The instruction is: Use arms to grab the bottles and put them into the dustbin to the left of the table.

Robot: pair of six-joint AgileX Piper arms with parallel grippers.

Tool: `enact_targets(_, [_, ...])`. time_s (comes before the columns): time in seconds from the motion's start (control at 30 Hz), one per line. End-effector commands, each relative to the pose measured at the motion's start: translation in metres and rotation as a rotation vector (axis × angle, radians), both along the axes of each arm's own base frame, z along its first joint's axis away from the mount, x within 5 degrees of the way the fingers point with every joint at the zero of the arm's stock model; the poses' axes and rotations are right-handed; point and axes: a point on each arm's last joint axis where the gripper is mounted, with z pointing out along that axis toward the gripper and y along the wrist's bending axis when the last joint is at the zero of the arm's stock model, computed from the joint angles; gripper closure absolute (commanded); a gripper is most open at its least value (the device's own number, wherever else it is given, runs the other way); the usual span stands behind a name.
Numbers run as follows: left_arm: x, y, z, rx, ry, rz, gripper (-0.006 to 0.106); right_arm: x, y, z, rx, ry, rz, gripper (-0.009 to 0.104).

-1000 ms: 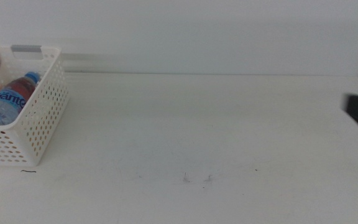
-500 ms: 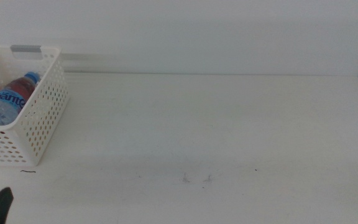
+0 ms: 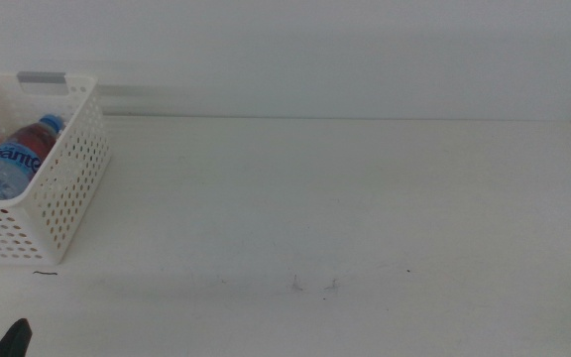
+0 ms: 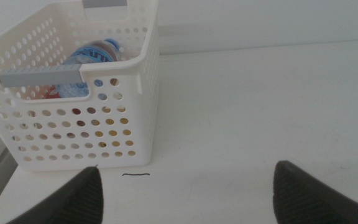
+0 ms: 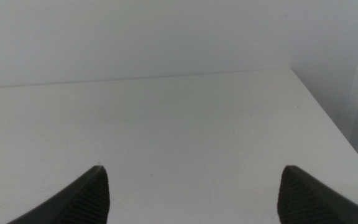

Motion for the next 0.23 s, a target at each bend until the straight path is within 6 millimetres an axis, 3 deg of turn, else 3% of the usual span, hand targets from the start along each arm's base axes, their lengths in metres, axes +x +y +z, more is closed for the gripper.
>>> enact_targets(0.0, [0.0001,0.0,0.0011,-0.007,-0.019,0.0,0.007,0.0002,-0.0008,0.0016,-0.013,-0.029,-0.01,0.007])
enact_targets(0.2, [0.0001,0.0,0.0011,-0.007,-0.019,0.0,0.007,0.0002,-0.0008,0.0018,-0.012,-0.031,-0.01,0.007])
